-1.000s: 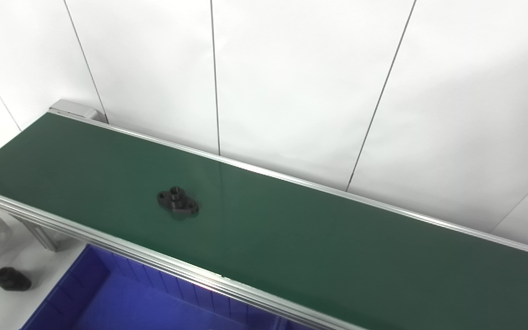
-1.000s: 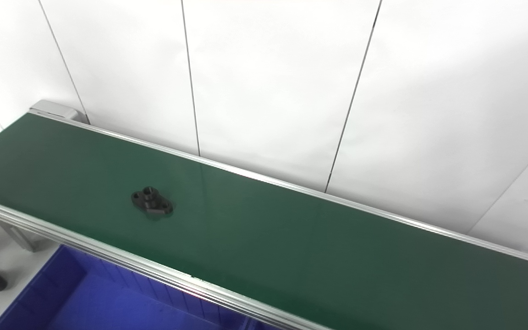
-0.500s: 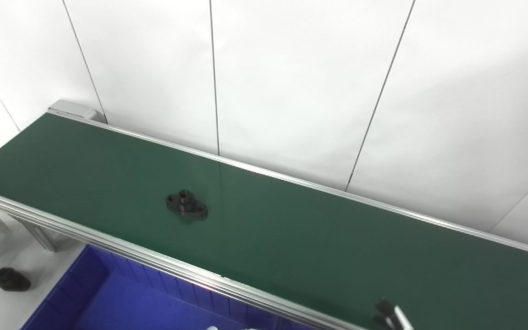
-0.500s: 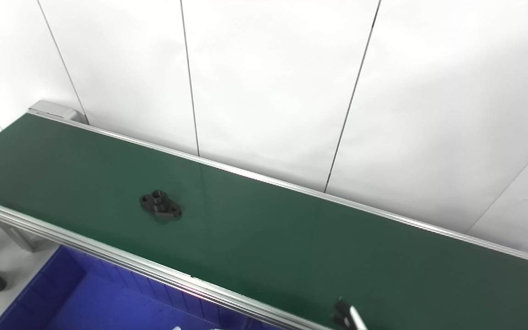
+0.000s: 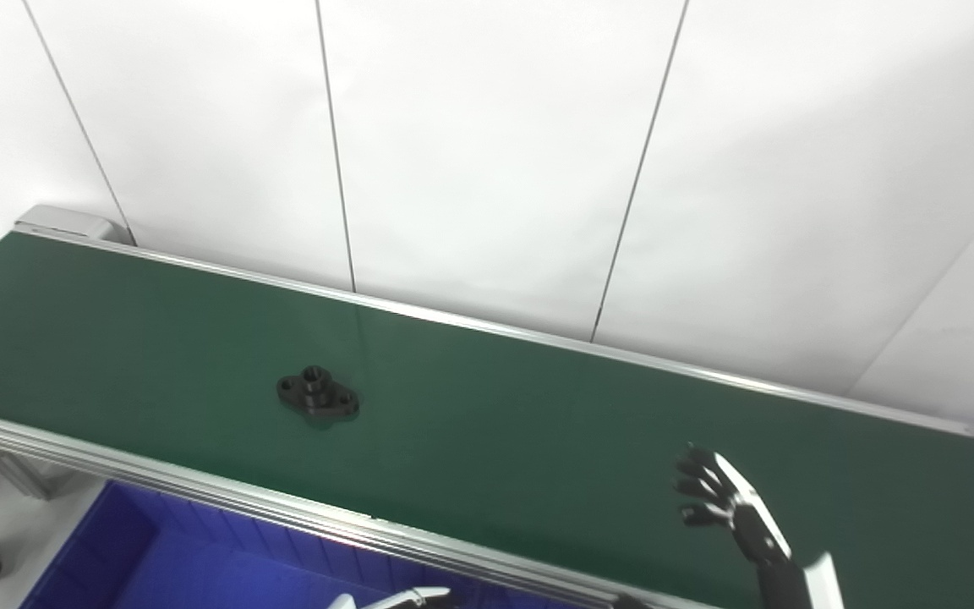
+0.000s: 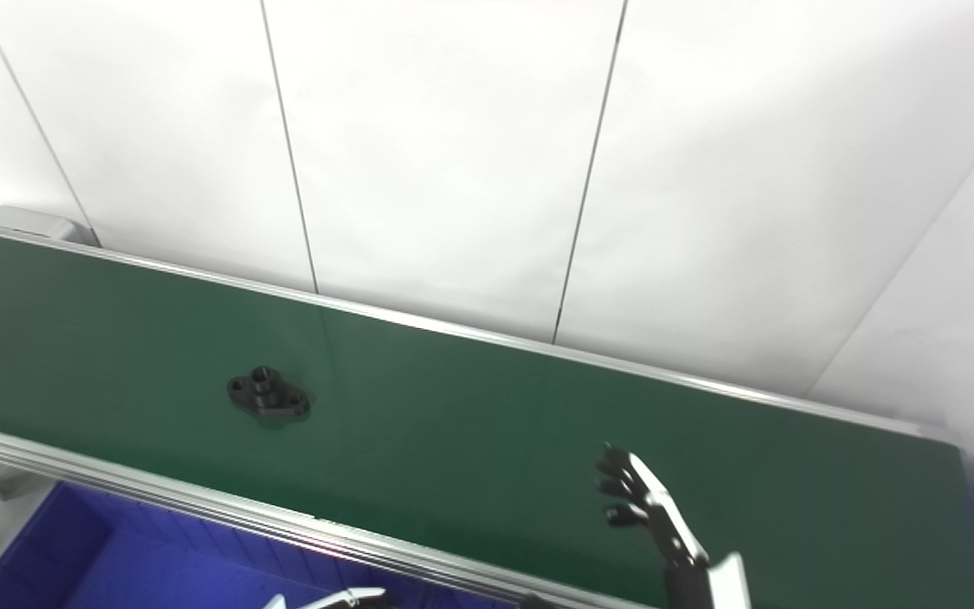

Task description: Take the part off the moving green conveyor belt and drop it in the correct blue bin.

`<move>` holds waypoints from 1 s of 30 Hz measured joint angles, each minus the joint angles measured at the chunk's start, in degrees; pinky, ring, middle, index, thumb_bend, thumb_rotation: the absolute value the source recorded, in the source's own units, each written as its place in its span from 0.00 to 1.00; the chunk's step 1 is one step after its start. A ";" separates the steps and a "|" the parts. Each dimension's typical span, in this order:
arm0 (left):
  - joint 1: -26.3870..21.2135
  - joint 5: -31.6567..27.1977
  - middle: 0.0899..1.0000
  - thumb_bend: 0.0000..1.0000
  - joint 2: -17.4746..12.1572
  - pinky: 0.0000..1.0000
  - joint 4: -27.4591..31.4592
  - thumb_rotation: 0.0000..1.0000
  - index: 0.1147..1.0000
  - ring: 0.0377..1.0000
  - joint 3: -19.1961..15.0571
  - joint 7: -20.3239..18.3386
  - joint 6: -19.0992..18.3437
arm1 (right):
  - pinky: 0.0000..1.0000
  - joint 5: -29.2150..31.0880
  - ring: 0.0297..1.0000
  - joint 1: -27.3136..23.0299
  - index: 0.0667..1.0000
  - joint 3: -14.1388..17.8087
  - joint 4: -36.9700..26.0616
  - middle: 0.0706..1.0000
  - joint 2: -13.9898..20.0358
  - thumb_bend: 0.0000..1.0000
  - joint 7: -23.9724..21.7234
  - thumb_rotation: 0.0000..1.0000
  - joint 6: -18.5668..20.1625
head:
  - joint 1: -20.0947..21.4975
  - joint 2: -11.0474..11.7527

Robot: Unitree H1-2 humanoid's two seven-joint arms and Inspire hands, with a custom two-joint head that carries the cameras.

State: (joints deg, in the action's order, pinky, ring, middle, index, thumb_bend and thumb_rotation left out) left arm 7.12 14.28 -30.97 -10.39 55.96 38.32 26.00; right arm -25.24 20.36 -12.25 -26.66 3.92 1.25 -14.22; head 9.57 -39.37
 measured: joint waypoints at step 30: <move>-1.02 -3.70 0.76 0.75 -4.49 0.69 4.49 0.68 0.75 0.73 -1.40 1.14 0.00 | 0.70 -4.57 0.76 -17.51 0.87 0.11 -4.50 0.82 -2.32 0.78 -11.97 0.27 23.94 | 7.83 -8.36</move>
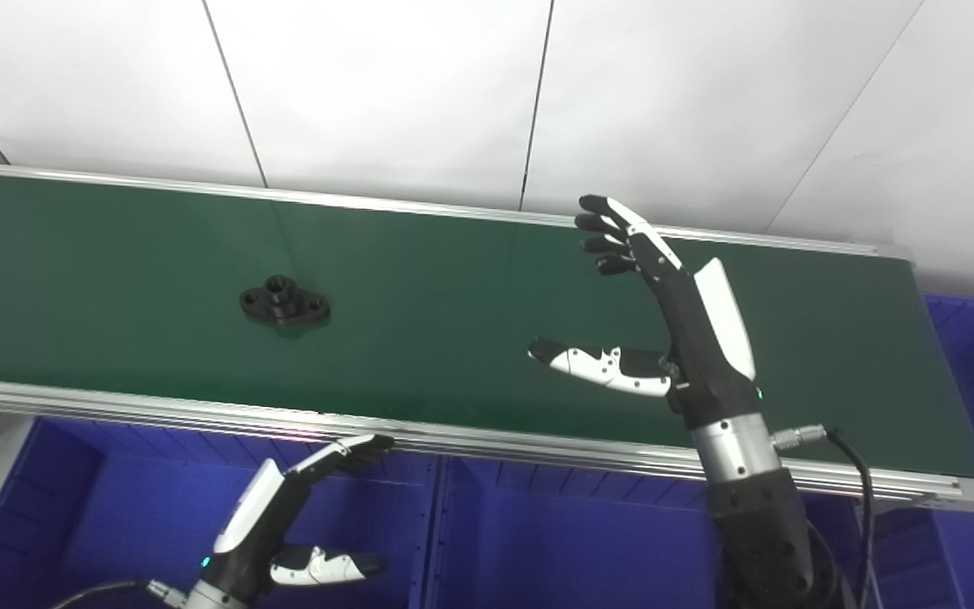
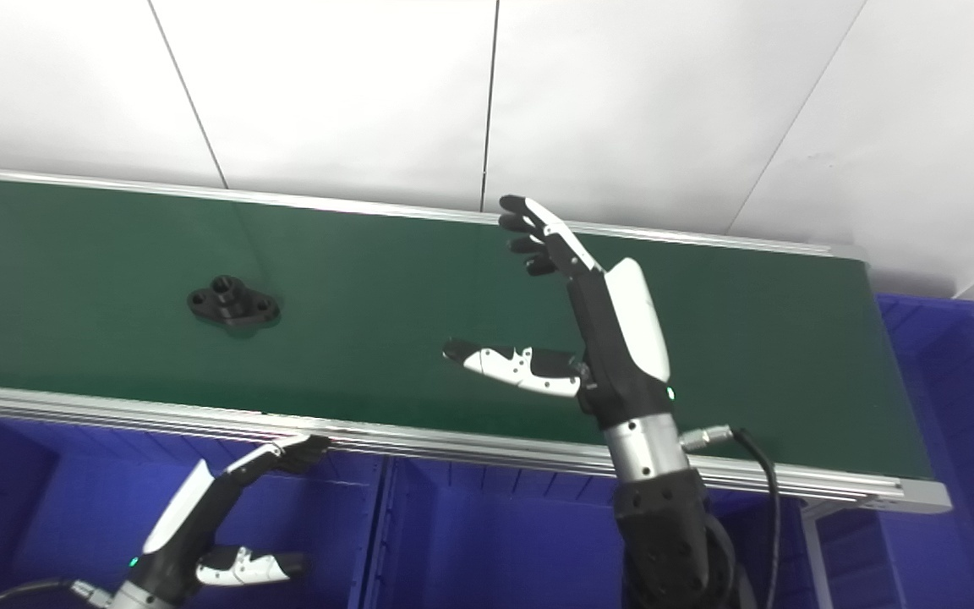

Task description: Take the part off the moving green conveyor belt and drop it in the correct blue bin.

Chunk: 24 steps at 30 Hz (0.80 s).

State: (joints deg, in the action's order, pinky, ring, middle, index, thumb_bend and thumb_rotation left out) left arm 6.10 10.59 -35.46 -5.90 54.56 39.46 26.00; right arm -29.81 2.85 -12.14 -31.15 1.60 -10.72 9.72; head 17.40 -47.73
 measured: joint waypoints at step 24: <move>2.69 0.78 0.77 0.78 -1.35 0.71 1.48 0.71 0.76 0.75 0.36 0.57 0.00 | 0.67 -4.56 0.76 -15.12 0.87 -5.28 9.74 0.82 0.11 0.82 -6.10 0.29 7.68 | -3.69 0.97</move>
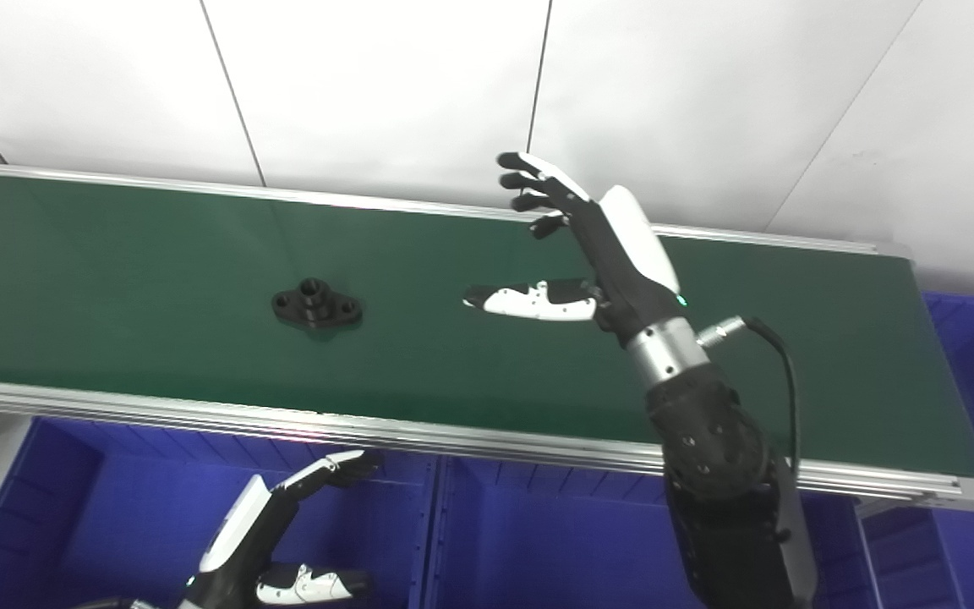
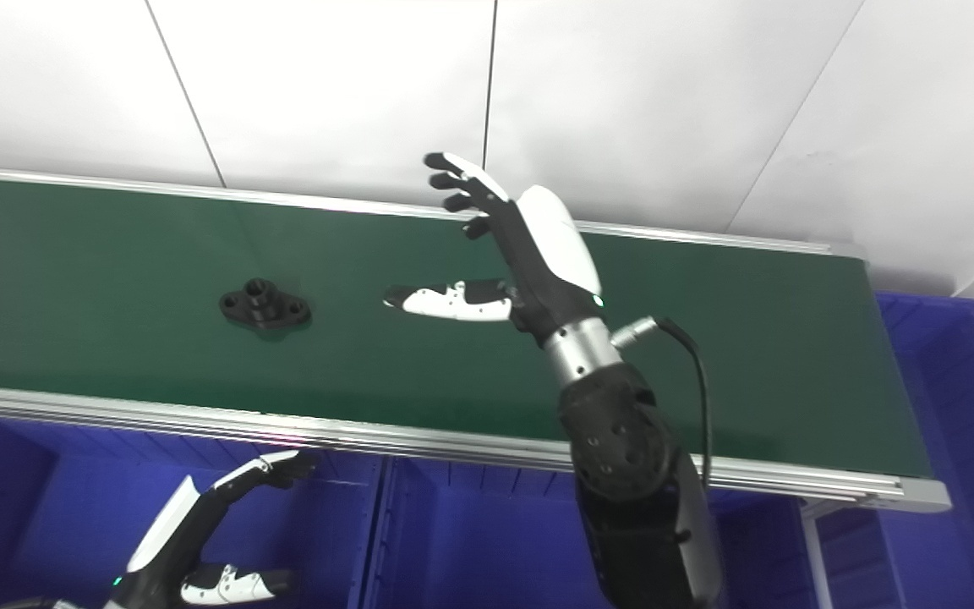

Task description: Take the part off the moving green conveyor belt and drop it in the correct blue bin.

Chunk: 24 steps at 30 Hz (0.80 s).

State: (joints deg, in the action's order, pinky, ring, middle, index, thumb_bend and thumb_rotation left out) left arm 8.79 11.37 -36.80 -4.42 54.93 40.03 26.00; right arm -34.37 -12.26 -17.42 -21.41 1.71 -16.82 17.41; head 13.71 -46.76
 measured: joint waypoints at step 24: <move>-1.39 2.00 0.77 0.81 2.96 0.71 -4.90 0.74 0.77 0.75 1.91 0.13 0.00 | 0.69 -3.37 0.79 -8.24 0.88 -6.30 18.23 0.85 2.17 0.83 -0.21 0.32 -0.01 | -9.23 5.98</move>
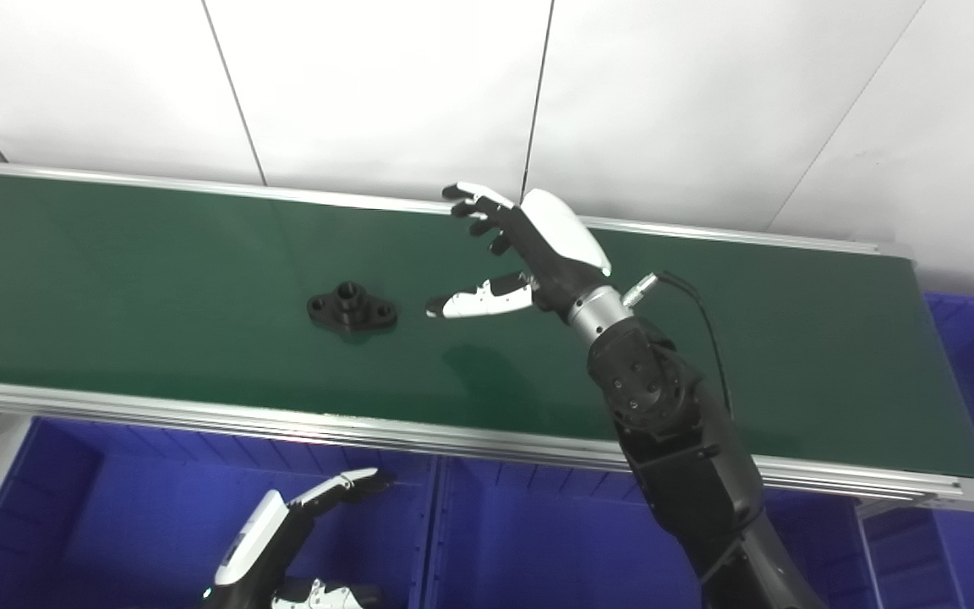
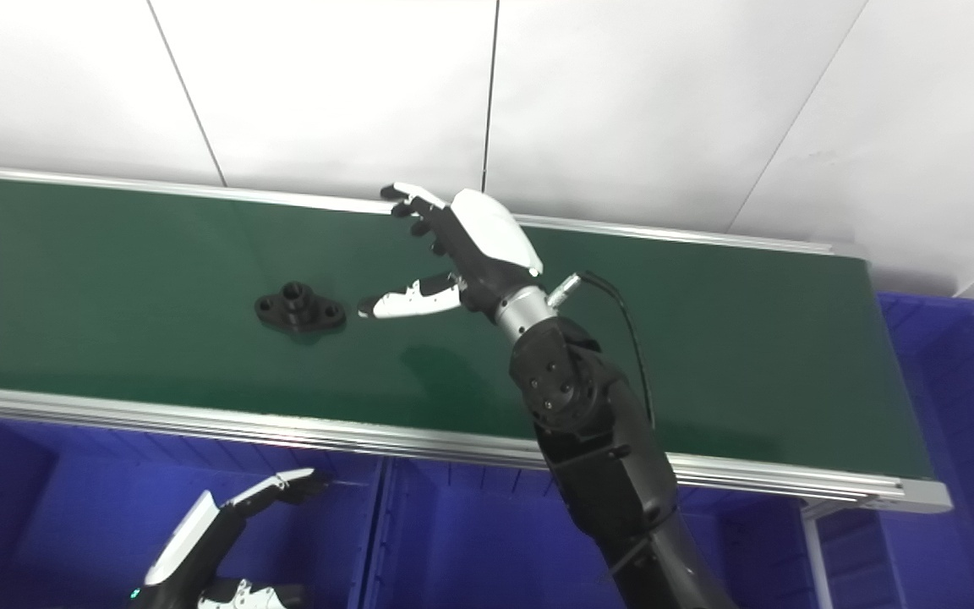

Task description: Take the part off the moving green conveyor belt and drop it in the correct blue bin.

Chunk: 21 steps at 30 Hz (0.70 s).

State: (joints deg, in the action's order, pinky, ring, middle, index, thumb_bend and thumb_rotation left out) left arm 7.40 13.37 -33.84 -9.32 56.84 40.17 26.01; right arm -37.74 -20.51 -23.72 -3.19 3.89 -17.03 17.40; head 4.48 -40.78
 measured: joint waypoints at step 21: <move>-1.08 0.98 0.78 0.81 2.75 0.71 -2.31 0.73 0.78 0.75 2.54 2.50 0.00 | 0.78 -3.35 0.83 -6.41 0.87 -7.27 11.25 0.85 2.13 0.83 -1.33 0.35 -1.31 | -1.41 1.15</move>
State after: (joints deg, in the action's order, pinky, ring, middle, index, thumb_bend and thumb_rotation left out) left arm 6.32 14.35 -31.09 -11.63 59.38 42.67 26.00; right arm -41.09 -26.92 -30.99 8.07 6.02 -18.36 16.09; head 3.08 -39.64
